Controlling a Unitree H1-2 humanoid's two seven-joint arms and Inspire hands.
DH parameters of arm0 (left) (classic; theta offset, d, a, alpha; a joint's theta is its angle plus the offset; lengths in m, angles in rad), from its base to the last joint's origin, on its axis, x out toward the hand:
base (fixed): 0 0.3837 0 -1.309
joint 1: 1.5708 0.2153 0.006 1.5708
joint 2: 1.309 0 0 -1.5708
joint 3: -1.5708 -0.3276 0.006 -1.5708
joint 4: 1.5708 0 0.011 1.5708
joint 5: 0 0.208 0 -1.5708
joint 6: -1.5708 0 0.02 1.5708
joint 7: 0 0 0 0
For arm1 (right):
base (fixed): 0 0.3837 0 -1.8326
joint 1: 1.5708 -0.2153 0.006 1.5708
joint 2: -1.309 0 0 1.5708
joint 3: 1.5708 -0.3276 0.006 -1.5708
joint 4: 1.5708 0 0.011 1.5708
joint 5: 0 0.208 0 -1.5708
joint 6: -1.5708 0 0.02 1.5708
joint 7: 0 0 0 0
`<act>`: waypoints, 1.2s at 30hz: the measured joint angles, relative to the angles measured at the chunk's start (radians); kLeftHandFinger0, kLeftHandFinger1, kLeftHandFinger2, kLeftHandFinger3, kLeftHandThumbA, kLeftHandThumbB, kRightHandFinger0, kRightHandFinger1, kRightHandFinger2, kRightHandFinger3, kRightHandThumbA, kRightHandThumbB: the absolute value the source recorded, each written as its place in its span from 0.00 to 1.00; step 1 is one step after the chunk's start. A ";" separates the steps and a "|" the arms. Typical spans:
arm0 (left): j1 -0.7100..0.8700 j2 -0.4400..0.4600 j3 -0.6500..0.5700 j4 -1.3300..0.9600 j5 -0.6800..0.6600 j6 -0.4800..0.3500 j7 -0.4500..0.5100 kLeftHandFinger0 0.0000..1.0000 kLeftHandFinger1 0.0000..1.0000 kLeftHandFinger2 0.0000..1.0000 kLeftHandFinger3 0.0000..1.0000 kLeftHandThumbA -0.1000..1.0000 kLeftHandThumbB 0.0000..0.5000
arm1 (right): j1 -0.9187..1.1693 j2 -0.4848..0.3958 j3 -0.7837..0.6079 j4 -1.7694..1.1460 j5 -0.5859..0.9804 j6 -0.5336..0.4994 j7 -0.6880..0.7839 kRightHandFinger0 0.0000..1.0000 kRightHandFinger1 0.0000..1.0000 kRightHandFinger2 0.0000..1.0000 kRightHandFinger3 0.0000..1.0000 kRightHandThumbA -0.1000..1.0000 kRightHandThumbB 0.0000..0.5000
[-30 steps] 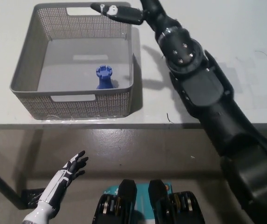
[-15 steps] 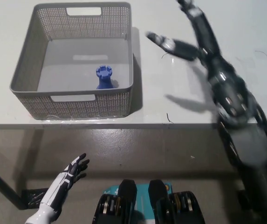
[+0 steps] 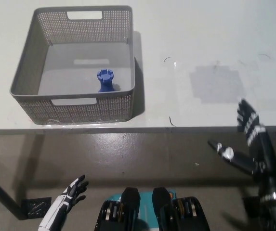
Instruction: Use the right hand to pick up a chess pieces and put it into a container on the left hand side
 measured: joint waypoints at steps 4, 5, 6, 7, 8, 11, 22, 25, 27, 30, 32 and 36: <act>0.006 -0.007 0.000 0.008 0.002 -0.011 0.000 1.00 1.00 1.00 1.00 1.00 0.68 | 0.052 0.029 -0.015 0.060 0.071 -0.019 0.026 1.00 1.00 1.00 1.00 1.00 0.32; 0.008 -0.007 0.001 0.008 0.004 -0.012 0.001 1.00 1.00 1.00 1.00 1.00 0.68 | 0.067 0.034 -0.015 0.076 0.084 -0.027 0.035 1.00 1.00 1.00 1.00 1.00 0.31; 0.010 -0.007 0.002 0.008 0.005 -0.012 0.001 1.00 1.00 1.00 1.00 1.00 0.67 | 0.078 0.036 -0.014 0.089 0.091 -0.034 0.041 1.00 1.00 1.00 1.00 1.00 0.39; 0.013 -0.007 0.004 0.008 0.006 -0.013 0.001 1.00 1.00 1.00 1.00 1.00 0.67 | 0.095 0.036 -0.013 0.104 0.097 -0.044 0.050 1.00 1.00 1.00 1.00 1.00 0.39; 0.013 -0.007 0.005 0.008 0.007 -0.013 0.001 1.00 1.00 1.00 1.00 1.00 0.69 | 0.108 0.034 -0.011 0.114 0.098 -0.051 0.055 1.00 1.00 1.00 1.00 1.00 0.38; 0.011 -0.007 0.013 0.013 0.008 -0.014 0.002 1.00 1.00 1.00 1.00 1.00 0.73 | 0.147 0.025 -0.009 0.154 0.102 -0.073 0.071 1.00 1.00 1.00 1.00 1.00 0.39; -0.006 -0.008 0.030 0.027 0.015 -0.029 0.011 1.00 1.00 1.00 1.00 1.00 0.60 | 0.225 -0.009 -0.006 0.165 0.144 -0.089 0.135 1.00 1.00 1.00 1.00 0.86 0.32; -0.011 -0.011 0.042 0.027 0.014 -0.030 0.013 1.00 1.00 1.00 1.00 1.00 0.56 | 0.220 -0.009 0.001 0.165 0.154 -0.087 0.148 1.00 1.00 1.00 1.00 0.85 0.36; -0.014 -0.013 0.053 0.027 0.014 -0.032 0.013 1.00 1.00 1.00 1.00 1.00 0.55 | 0.214 -0.009 0.005 0.165 0.156 -0.085 0.152 1.00 1.00 1.00 1.00 0.86 0.34; -0.016 -0.014 0.058 0.027 0.014 -0.033 0.013 1.00 1.00 1.00 1.00 1.00 0.55 | 0.202 -0.010 0.008 0.166 0.157 -0.085 0.156 1.00 1.00 1.00 1.00 0.88 0.33; -0.017 -0.015 0.060 0.028 0.014 -0.034 0.014 1.00 1.00 1.00 1.00 1.00 0.57 | 0.197 -0.010 0.010 0.166 0.156 -0.084 0.157 1.00 1.00 1.00 1.00 0.89 0.35; -0.018 -0.017 0.062 0.029 0.014 -0.035 0.015 1.00 1.00 1.00 1.00 1.00 0.57 | 0.188 -0.013 0.012 0.170 0.156 -0.080 0.158 1.00 1.00 1.00 1.00 0.92 0.35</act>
